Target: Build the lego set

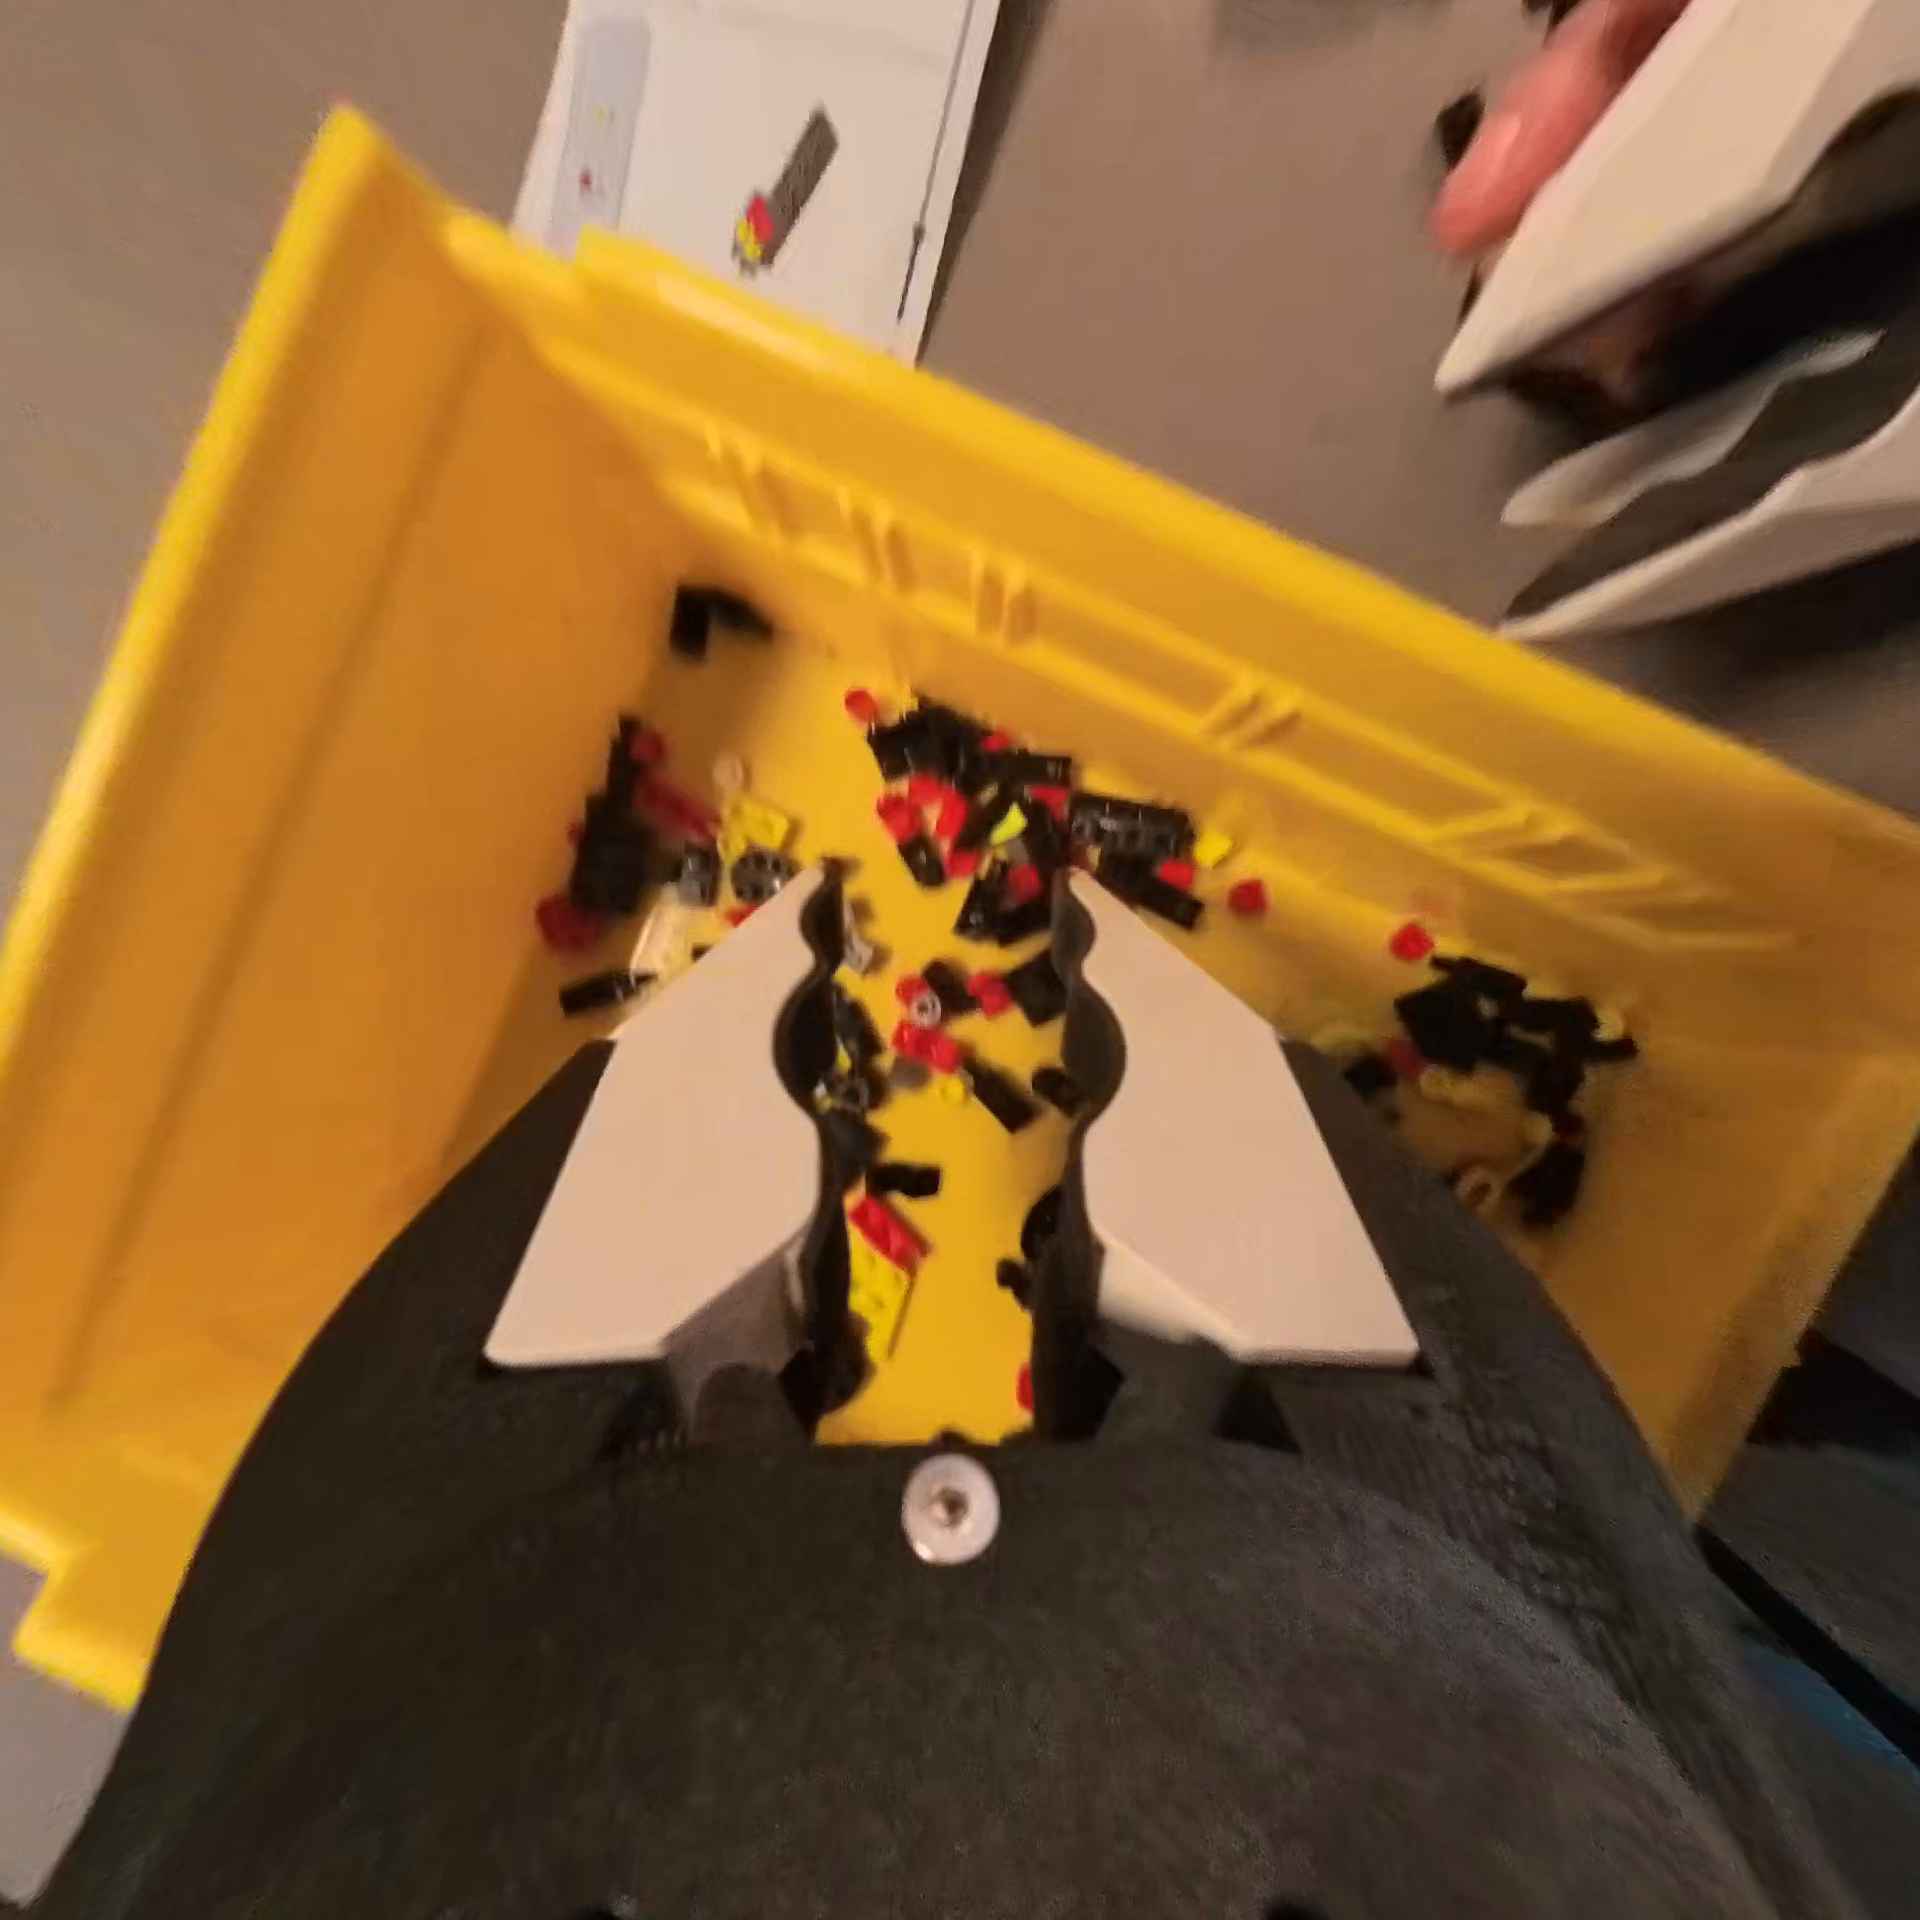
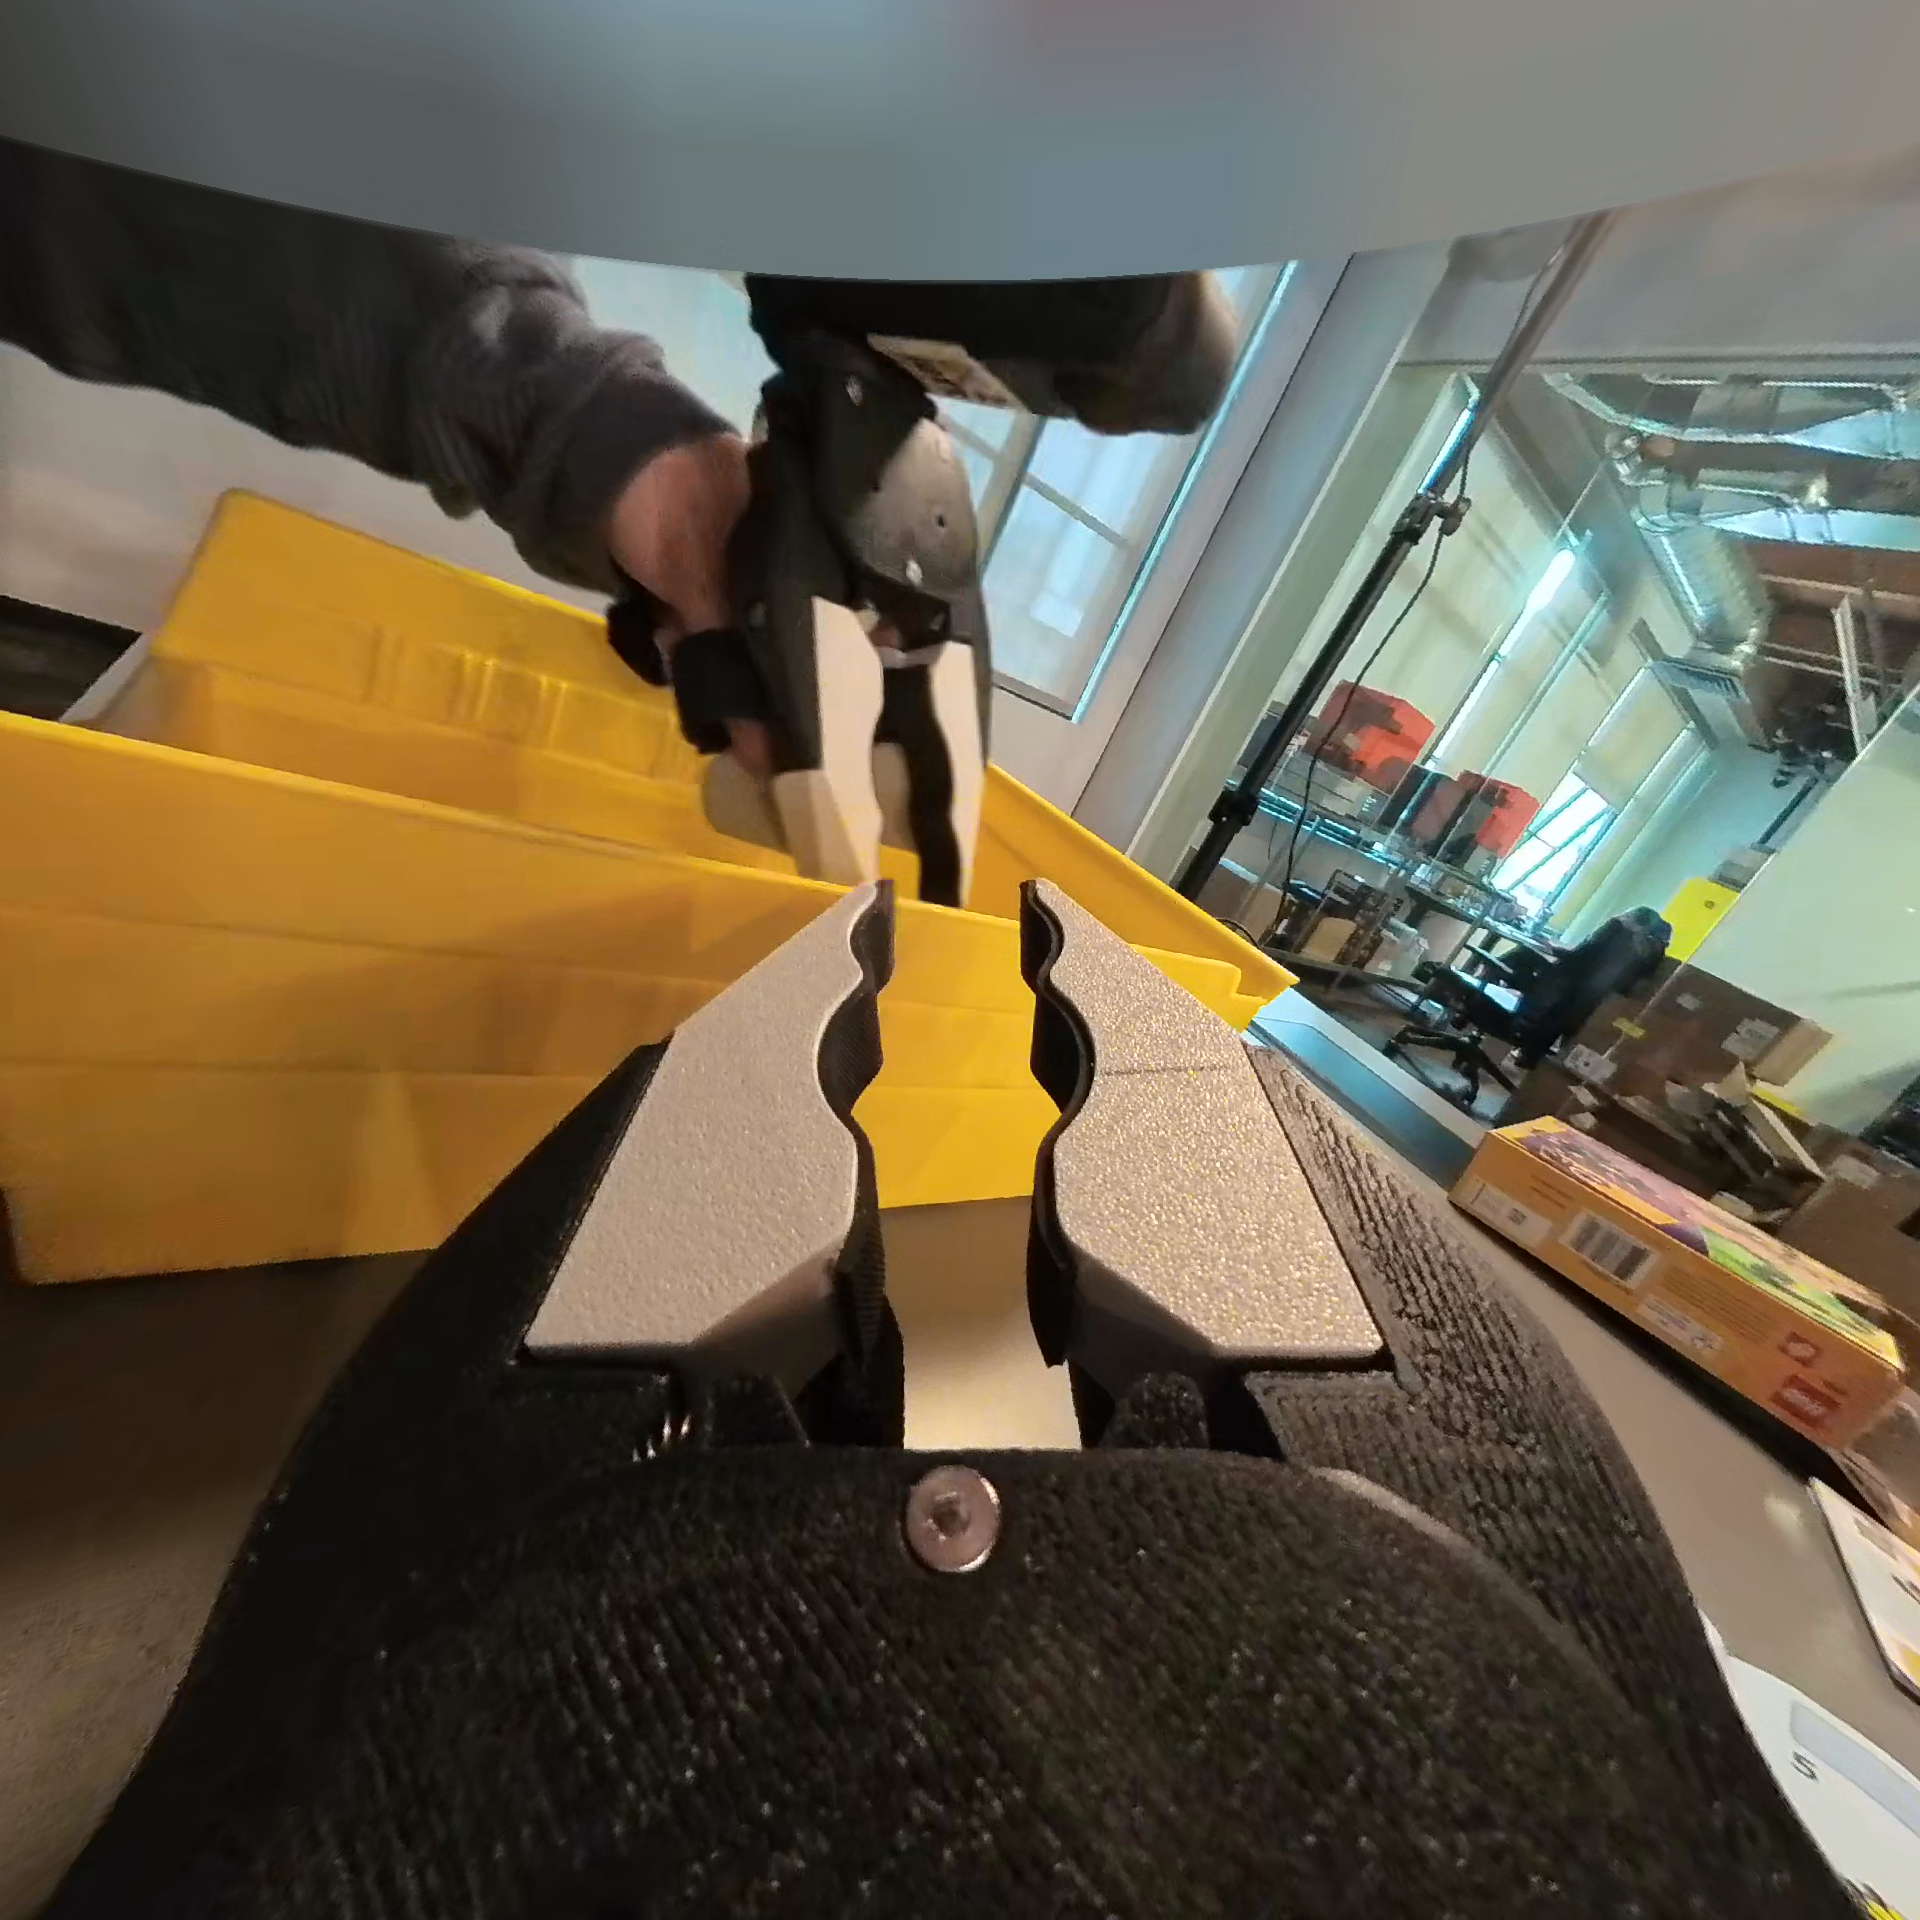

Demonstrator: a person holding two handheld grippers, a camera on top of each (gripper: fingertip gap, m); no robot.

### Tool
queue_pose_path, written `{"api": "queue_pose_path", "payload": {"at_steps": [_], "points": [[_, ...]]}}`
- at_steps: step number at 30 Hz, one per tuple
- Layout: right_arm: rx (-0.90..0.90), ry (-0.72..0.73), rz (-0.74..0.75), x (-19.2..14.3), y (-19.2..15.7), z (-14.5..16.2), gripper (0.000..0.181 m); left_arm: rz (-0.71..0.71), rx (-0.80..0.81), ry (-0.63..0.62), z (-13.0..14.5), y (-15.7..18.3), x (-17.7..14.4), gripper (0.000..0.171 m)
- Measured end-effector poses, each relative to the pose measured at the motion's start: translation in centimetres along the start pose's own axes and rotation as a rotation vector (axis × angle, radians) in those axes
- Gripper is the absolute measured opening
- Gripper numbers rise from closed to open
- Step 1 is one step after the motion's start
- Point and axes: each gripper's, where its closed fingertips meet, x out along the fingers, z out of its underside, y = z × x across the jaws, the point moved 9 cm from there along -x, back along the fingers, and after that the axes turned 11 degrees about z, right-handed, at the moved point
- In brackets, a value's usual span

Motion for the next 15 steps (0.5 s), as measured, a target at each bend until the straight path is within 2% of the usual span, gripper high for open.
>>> {"api": "queue_pose_path", "payload": {"at_steps": [2, 4, 9, 13, 14, 15], "points": [[0.000, 0.001, -0.002, 0.0, 0.0, 0.0, 0.023, -0.011, 0.043, -0.002, -0.8, -0.5, 0.6, 0.034], [-0.001, 0.001, -0.002, 0.0, 0.1, 0.0, 0.023, 0.015, 0.044, -0.062, -1.0, -1.0, 1.5, 0.033], [-0.001, 0.002, -0.005, 0.0, 0.1, 0.0, 0.022, 0.196, -0.049, -0.119, -1.0, -1.1, 4.3, 0.042], [0.000, 0.003, -0.006, 0.0, 0.2, 0.0, 0.022, 0.095, 0.010, -0.128, -1.1, -1.5, 4.9, 0.040], [-0.001, 0.003, -0.007, 0.0, 0.2, 0.0, 0.022, 0.058, 0.026, -0.140, -1.0, -1.7, 4.8, 0.031], [-0.001, 0.003, -0.007, 0.0, 0.2, 0.0, 0.022, -0.012, 0.042, -0.170, -0.8, -2.1, 4.6, 0.013]]}}
